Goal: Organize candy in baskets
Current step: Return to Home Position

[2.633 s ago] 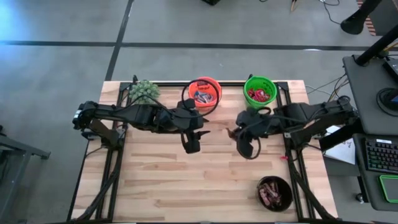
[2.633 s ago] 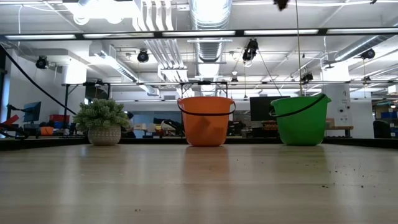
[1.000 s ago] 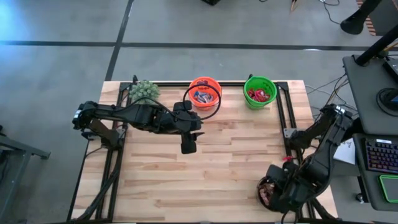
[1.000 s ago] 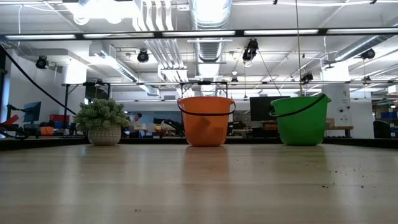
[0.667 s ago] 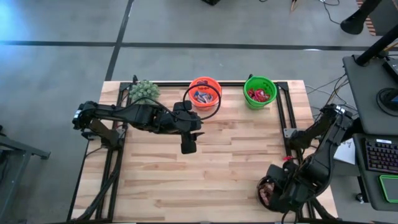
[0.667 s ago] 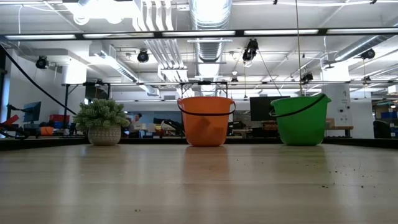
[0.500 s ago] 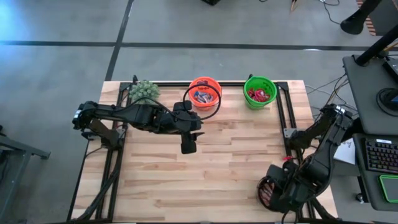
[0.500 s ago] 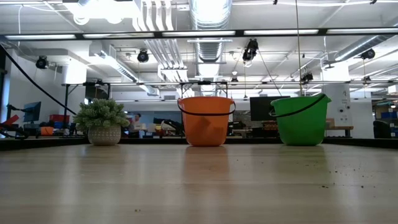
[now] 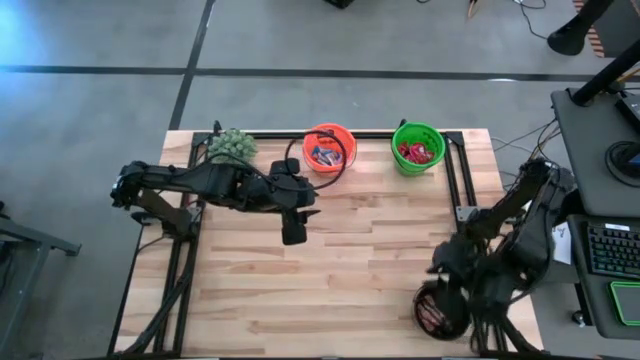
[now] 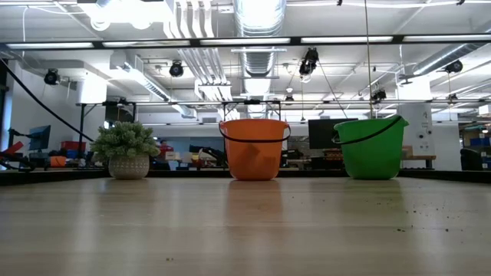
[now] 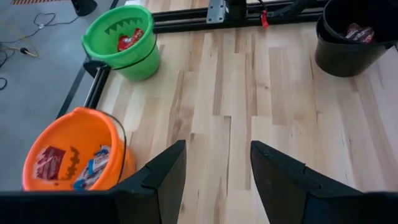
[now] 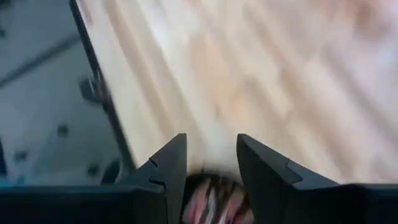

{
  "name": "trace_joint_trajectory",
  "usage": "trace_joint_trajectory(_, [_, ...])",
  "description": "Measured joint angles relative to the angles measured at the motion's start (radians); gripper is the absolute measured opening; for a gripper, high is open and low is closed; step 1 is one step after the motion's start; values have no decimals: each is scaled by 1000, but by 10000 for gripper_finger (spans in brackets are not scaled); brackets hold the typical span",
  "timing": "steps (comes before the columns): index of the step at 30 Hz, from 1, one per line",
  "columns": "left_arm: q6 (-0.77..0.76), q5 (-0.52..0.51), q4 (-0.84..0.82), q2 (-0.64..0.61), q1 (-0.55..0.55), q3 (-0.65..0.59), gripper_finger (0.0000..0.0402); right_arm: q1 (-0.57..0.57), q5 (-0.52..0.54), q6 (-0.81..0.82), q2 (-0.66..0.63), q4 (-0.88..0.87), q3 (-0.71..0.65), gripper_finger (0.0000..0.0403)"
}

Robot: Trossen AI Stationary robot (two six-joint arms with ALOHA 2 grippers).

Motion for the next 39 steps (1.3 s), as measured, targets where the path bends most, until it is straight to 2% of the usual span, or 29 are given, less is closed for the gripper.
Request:
trace_joint_trajectory(4, [-29, 0, -45, -41, 0, 0, 162, 0, 191, -62, -74, 0, 0, 133])
trace_joint_trajectory(11, [-100, -19, -185, -115, 0, 0, 162, 0, 318, -153, -179, 1, 0, 130])
trace_joint_trajectory(18, [-169, -106, -309, -208, 0, -2, 162, 0, 327, -194, -236, 0, 0, 132])
trace_joint_trajectory(24, [-177, -107, -354, -305, 0, -2, 162, 0, 326, -223, -248, 0, -2, 130])
trace_joint_trajectory(30, [-224, -106, -475, -419, 0, -4, 162, 0, 319, -250, -248, 0, -4, 134])
trace_joint_trajectory(35, [-272, -107, -490, -545, 0, -65, 162, 0, 319, -250, -248, -8, -4, 131])
trace_joint_trajectory(39, [-318, -162, -482, -650, 0, -152, 162, 0, 319, -243, -248, -33, -4, 128])
